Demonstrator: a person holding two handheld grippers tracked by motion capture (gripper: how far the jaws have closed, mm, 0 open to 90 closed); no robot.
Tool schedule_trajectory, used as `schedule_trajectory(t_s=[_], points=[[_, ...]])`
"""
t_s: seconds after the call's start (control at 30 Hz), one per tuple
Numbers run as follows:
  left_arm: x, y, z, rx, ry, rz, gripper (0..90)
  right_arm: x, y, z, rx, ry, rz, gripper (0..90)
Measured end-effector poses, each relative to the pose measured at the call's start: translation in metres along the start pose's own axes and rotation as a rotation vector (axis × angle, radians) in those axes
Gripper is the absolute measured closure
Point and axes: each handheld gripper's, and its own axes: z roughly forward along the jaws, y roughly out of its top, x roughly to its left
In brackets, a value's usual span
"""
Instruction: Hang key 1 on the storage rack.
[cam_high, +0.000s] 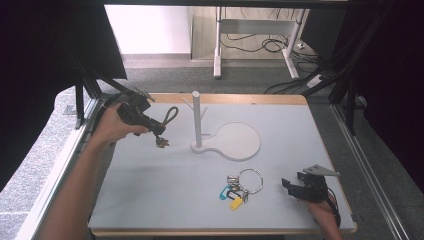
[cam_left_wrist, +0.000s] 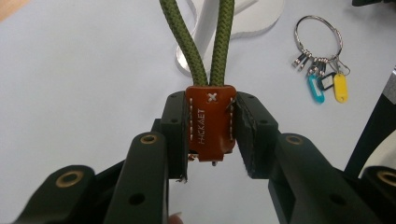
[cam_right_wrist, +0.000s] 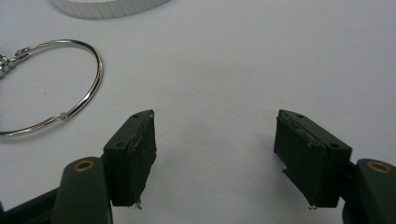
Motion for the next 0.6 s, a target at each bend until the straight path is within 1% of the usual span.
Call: schedule_trajectory(t_s=[0.03, 0.17, 0.27, 0.4, 0.5, 0.6], points=[[0.0, 0.002, -0.001, 0.0, 0.004, 0.0, 66.9, 0.0, 0.0, 0.0, 0.0, -0.001, 0.001, 29.7], [0.003, 0.006, -0.006, -0.016, -0.003, -0.003, 66.9, 0.0, 0.0, -0.001, -0.002, -0.001, 0.002, 29.8], [0.005, 0.011, -0.007, -0.013, -0.001, -0.001, 66.9, -0.001, 0.0, 0.0, -0.002, -0.001, 0.0, 29.7], [0.008, 0.017, -0.008, -0.02, -0.013, -0.003, 66.8, -0.002, 0.0, -0.001, -0.006, -0.002, 0.004, 29.8], [0.01, 0.022, -0.008, -0.021, -0.014, -0.006, 66.9, -0.002, 0.0, -0.002, -0.005, -0.004, 0.007, 29.8], [0.013, 0.027, -0.008, -0.029, -0.02, -0.007, 66.9, -0.002, 0.0, -0.001, -0.004, -0.007, -0.001, 29.9]])
